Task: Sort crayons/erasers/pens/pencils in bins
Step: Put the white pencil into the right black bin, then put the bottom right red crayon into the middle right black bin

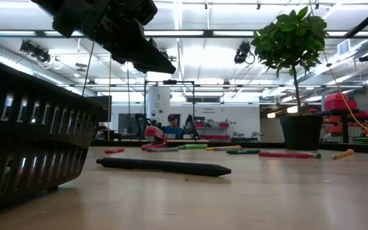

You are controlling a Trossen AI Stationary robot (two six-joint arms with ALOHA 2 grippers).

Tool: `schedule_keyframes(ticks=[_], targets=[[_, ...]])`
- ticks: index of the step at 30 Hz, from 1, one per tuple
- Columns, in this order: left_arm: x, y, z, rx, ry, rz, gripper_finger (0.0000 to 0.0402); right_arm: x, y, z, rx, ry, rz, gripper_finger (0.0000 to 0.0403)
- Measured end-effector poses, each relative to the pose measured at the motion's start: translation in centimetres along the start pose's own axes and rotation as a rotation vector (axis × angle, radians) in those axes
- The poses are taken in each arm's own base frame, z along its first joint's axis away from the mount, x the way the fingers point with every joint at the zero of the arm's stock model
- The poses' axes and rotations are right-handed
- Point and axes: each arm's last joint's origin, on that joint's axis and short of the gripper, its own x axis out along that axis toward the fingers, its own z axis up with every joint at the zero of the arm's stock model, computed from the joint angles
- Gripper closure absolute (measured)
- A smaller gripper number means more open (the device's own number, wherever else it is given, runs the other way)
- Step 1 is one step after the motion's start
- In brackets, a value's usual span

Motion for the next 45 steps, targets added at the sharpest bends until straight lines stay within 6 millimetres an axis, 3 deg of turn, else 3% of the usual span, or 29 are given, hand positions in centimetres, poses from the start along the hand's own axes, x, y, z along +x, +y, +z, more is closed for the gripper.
schedule_keyframes(ticks=[11, 24, 29, 35, 45], targets=[[0.0, 0.0, 0.0, -0.001, 0.000, 0.000, 0.0269, -0.1, 0.2, -0.4, -0.022, 0.019, 0.029, 0.0345], [0.0, 0.0, 0.0, -0.043, 0.000, 0.000, 0.0266, -0.5, 0.0, 0.2, -0.020, 0.045, -0.006, 0.0291], [0.0, 0.0, 0.0, -0.056, 0.000, 0.000, 0.0273, -1.9, 0.0, 2.5, -0.032, -0.001, 0.019, 0.0282], [0.0, 0.0, 0.0, -0.058, 0.000, 0.000, 0.0269, -3.4, 0.4, 6.7, -0.123, -0.040, 0.014, 0.0282], [0.0, 0.0, 0.0, -0.059, 0.000, 0.000, 0.0273, -1.0, 2.4, 12.9, -0.294, 0.063, -0.116, 0.0283]])
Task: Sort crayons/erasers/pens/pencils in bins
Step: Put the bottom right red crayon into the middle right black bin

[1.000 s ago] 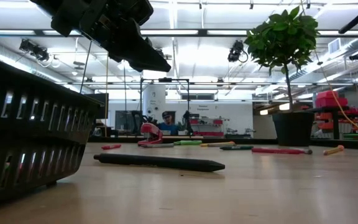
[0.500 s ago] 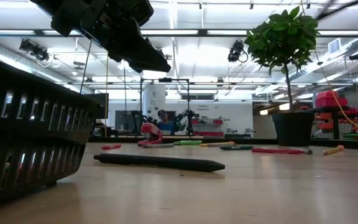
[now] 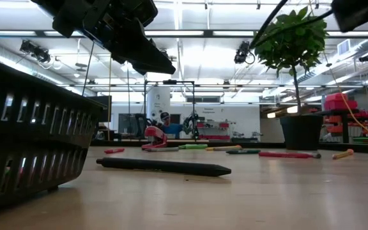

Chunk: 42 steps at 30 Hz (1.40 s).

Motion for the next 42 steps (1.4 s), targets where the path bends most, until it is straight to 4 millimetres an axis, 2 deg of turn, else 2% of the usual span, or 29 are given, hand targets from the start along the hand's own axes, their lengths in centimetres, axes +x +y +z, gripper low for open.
schedule_keyframes(ticks=[3, 8, 17, 21, 37, 42], targets=[[0.0, 0.0, 0.0, 0.000, 0.000, 0.000, 0.0270, 0.6, 0.2, 0.5, -0.053, 0.008, -0.023, 0.0283], [0.0, 0.0, 0.0, 0.005, 0.004, 0.000, 0.0264, 1.6, 0.0, 0.1, -0.129, 0.017, -0.056, 0.0283], [0.0, 0.0, 0.0, 0.008, 0.005, 0.000, 0.0264, 6.0, -1.0, -0.9, -0.092, 0.124, 0.038, 0.0283], [0.0, 0.0, 0.0, 0.009, 0.005, 0.000, 0.0258, 7.1, -1.9, -1.2, -0.076, 0.153, 0.012, 0.0283], [0.0, 0.0, 0.0, 0.009, 0.003, 0.000, 0.0260, 7.6, -2.3, -1.2, -0.103, 0.108, -0.004, 0.0283], [0.0, 0.0, 0.0, 0.009, 0.003, 0.000, 0.0255, 8.7, -2.8, -1.4, -0.097, 0.102, 0.013, 0.0283]])
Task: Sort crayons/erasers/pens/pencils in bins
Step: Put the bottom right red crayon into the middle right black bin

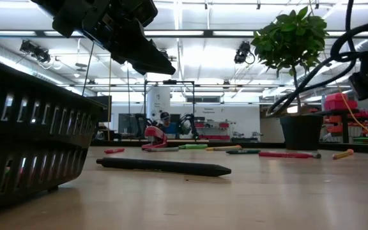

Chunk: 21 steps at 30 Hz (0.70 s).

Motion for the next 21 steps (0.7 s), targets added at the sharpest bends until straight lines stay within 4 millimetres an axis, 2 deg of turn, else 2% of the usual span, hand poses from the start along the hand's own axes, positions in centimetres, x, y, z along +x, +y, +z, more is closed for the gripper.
schedule_keyframes(ticks=[14, 17, 21], targets=[[0.00, 0.01, 0.00, 0.001, 0.000, 0.000, 0.0257, 0.51, -0.36, 0.00, 0.002, -0.004, 0.006, 0.0286], [0.00, 0.00, 0.00, 0.001, 0.000, 0.000, 0.0255, 0.52, -0.34, 0.04, -0.014, -0.014, 0.007, 0.0302], [0.00, 0.00, 0.00, 0.001, 0.000, 0.000, 0.0259, 0.55, -0.30, 0.10, -0.054, -0.025, 0.009, 0.0343]])
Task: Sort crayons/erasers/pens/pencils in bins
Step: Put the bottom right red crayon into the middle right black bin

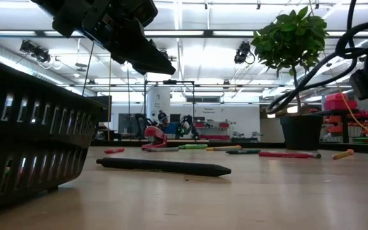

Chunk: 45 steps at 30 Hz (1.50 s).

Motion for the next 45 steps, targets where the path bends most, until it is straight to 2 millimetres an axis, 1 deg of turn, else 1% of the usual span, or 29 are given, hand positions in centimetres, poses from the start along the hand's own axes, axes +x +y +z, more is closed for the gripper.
schedule_keyframes(ticks=[2, 5, 11, 17, 22, 26, 30, 34, 36, 39, 42, 45], targets=[[0.0, 0.0, 0.0, 0.000, 0.000, 0.000, 0.0263, 0.0, 0.0, 0.1, -0.009, 0.000, 0.001, 0.0364], [0.0, 0.0, 0.0, 0.000, 0.000, 0.000, 0.0266, 0.0, 0.0, 0.1, -0.020, -0.001, 0.003, 0.0380], [0.0, 0.0, 0.0, 0.000, 0.000, 0.001, 0.0260, -0.5, 0.5, 0.4, -0.019, -0.001, 0.007, 0.0379], [0.0, 0.0, 0.0, 0.000, -0.005, 0.001, 0.0260, -2.0, 1.3, 1.7, -0.028, -0.069, 0.000, 0.0379], [0.0, 0.0, 0.1, 0.000, -0.006, 0.000, 0.0266, -3.9, 2.2, 3.9, -0.048, -0.154, 0.029, 0.0379], [0.0, 0.0, 0.1, 0.002, -0.006, 0.001, 0.0263, -6.0, 3.1, 6.0, -0.065, -0.254, 0.063, 0.0379], [0.0, 0.0, 0.2, 0.099, -0.019, 0.005, 0.0260, -8.6, 3.9, 8.0, -0.073, -0.372, 0.093, 0.0379], [-0.7, 0.1, 0.9, 0.138, -0.068, 0.016, 0.0267, -10.7, 4.9, 9.0, -0.086, -0.449, 0.152, 0.0379], [-1.1, 0.1, 1.3, 0.139, -0.086, 0.018, 0.0272, -11.3, 5.3, 9.2, -0.082, -0.465, 0.191, 0.0378], [-1.7, 0.1, 1.8, 0.140, -0.111, 0.020, 0.0278, -11.4, 5.6, 8.9, -0.038, -0.425, 0.241, 0.0378], [-2.1, 0.1, 2.0, 0.141, -0.122, 0.021, 0.0283, -11.4, 6.1, 7.9, 0.031, -0.329, 0.313, 0.0378], [-2.1, 0.1, 2.0, 0.142, -0.124, 0.021, 0.0286, -11.4, 7.0, 6.4, 0.117, -0.225, 0.388, 0.0378]])
